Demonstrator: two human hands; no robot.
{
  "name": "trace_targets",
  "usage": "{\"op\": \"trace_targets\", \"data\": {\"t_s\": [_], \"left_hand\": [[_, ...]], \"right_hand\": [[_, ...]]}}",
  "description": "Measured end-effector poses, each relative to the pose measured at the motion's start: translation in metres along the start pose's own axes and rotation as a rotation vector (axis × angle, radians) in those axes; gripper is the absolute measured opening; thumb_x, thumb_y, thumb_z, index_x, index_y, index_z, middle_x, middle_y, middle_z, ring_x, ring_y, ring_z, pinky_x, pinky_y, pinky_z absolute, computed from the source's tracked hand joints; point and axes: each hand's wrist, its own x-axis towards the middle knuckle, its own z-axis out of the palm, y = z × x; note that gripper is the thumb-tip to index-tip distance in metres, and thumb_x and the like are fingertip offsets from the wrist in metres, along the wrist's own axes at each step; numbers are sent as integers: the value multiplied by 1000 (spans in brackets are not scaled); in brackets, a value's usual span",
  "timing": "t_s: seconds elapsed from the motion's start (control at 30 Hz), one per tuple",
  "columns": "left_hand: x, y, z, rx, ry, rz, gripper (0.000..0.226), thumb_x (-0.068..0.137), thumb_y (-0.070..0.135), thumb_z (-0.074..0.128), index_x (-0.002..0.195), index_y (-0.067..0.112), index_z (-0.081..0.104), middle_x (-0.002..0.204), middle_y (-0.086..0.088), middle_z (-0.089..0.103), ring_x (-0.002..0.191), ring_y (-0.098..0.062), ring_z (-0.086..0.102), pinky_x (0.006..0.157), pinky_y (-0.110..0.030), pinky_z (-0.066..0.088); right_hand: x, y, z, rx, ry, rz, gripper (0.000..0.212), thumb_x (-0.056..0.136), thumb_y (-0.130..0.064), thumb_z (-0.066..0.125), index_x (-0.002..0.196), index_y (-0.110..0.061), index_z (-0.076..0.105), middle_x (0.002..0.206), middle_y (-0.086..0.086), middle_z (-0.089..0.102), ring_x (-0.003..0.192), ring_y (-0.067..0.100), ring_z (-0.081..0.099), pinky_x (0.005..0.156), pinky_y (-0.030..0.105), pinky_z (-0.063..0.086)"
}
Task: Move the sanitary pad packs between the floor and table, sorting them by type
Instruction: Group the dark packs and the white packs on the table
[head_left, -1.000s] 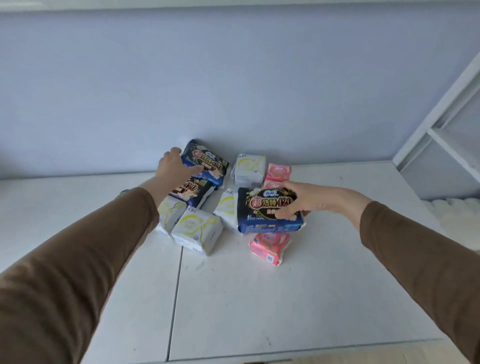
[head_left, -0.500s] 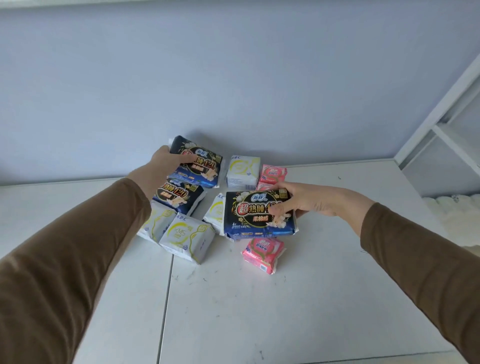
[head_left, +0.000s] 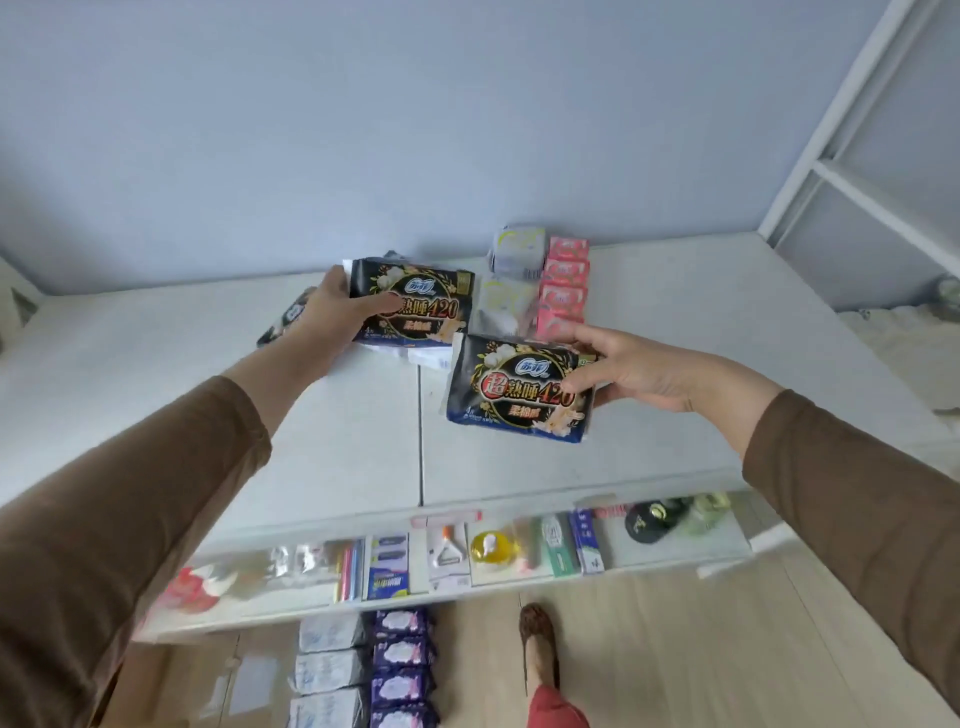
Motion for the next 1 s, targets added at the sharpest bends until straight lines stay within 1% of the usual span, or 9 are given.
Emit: {"op": "trace_targets", "data": {"t_s": [0.1, 0.2, 0.3, 0.37, 0.47, 0.6, 0.73, 0.9, 1.0], "left_hand": [[-76, -24, -17, -1, -34, 25, 79, 56, 31, 92, 121, 10, 54, 106, -4, 74, 94, -21, 73, 74, -34, 60], [-145, -54, -33, -17, -89, 27, 71, 62, 27, 91, 121, 11, 54, 107, -5, 74, 98, -23, 72, 78, -33, 58], [-206, -84, -41, 52, -135, -9, 57, 67, 36, 89, 112, 21, 59, 102, 0, 75, 92, -18, 73, 72, -28, 58], [-238, -106, -39, 99, -157, -53, 52, 66, 44, 87, 108, 26, 62, 98, 4, 75, 87, -14, 73, 66, -22, 57], [-270, -150, -31, 186, -163, -152, 59, 59, 53, 88, 104, 24, 63, 94, 0, 74, 86, -21, 72, 71, -33, 60], [-297, -219, -5, 341, -239, -264, 74, 64, 48, 87, 126, 30, 52, 110, -2, 68, 86, -19, 70, 81, -39, 59], [-310, -305, 29, 488, -292, -366, 70, 66, 36, 89, 124, 28, 51, 115, 0, 67, 92, -23, 69, 81, -45, 58], [-307, -419, 67, 789, -333, -337, 53, 66, 41, 85, 101, 26, 48, 95, 3, 62, 74, -18, 58, 53, -27, 38], [-293, -485, 86, 865, -347, -314, 52, 66, 42, 83, 94, 23, 44, 87, 4, 59, 73, -21, 57, 53, -30, 39]], "right_hand": [[-46, 27, 52, 38, -19, 36, 66, 73, -9, 78, 133, -20, 53, 129, 7, 64, 111, 23, 67, 87, 37, 58], [-84, 55, 98, 74, -80, 124, 57, 78, 2, 75, 129, -9, 53, 124, 13, 66, 105, 24, 70, 78, 31, 60], [-113, 83, 134, 15, -115, 206, 52, 79, 3, 76, 125, -12, 55, 114, 8, 69, 93, 12, 72, 62, 17, 54], [-125, 105, 152, -81, -126, 255, 54, 78, -5, 80, 123, -21, 56, 120, 4, 66, 99, 8, 68, 72, 13, 52], [-134, 147, 169, -135, -142, 315, 54, 75, -17, 86, 120, -32, 59, 123, -2, 68, 114, 14, 64, 93, 24, 51], [-136, 214, 190, -186, -105, 380, 60, 73, -27, 88, 125, -33, 57, 122, -7, 68, 114, 16, 64, 105, 38, 47], [-123, 292, 213, -196, -66, 417, 60, 74, -18, 87, 124, -31, 56, 121, -5, 67, 112, 18, 65, 103, 38, 49], [-96, 394, 252, -331, -26, 439, 61, 73, -22, 85, 121, -25, 48, 115, -5, 63, 105, 18, 62, 91, 33, 49], [-74, 454, 275, -386, 0, 436, 57, 73, -27, 82, 119, -28, 49, 111, -5, 64, 97, 16, 63, 77, 29, 50]]}}
